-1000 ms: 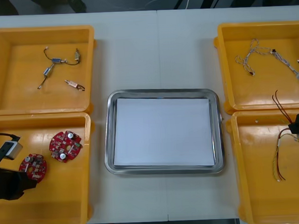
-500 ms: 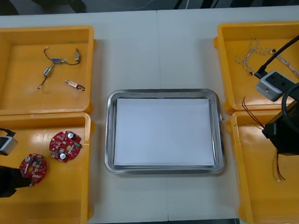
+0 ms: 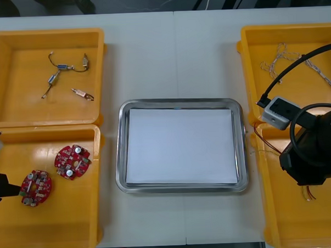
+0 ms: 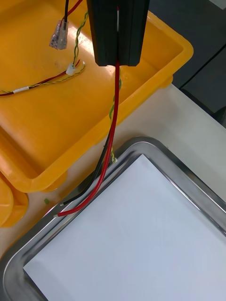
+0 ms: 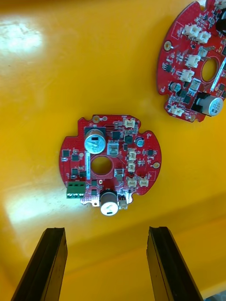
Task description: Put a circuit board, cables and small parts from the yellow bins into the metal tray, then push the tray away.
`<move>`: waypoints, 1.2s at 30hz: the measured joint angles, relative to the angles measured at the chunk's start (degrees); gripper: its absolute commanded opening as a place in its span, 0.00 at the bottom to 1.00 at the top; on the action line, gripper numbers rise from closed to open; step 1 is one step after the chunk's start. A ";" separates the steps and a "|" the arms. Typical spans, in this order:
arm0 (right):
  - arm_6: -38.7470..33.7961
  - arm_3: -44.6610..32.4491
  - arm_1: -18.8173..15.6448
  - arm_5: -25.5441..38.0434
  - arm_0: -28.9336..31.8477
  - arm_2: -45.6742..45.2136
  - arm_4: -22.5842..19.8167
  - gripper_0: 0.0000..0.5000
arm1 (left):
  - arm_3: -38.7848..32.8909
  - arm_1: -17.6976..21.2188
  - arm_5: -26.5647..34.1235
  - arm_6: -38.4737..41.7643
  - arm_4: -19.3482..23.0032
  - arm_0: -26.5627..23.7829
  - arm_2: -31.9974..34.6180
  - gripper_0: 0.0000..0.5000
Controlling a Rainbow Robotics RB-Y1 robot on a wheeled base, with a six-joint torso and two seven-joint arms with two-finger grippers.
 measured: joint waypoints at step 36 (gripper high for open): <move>0.00 -0.19 -0.10 0.00 -5.63 7.18 1.55 0.00 | 9.27 -2.33 17.25 14.90 0.11 -16.49 5.13 1.00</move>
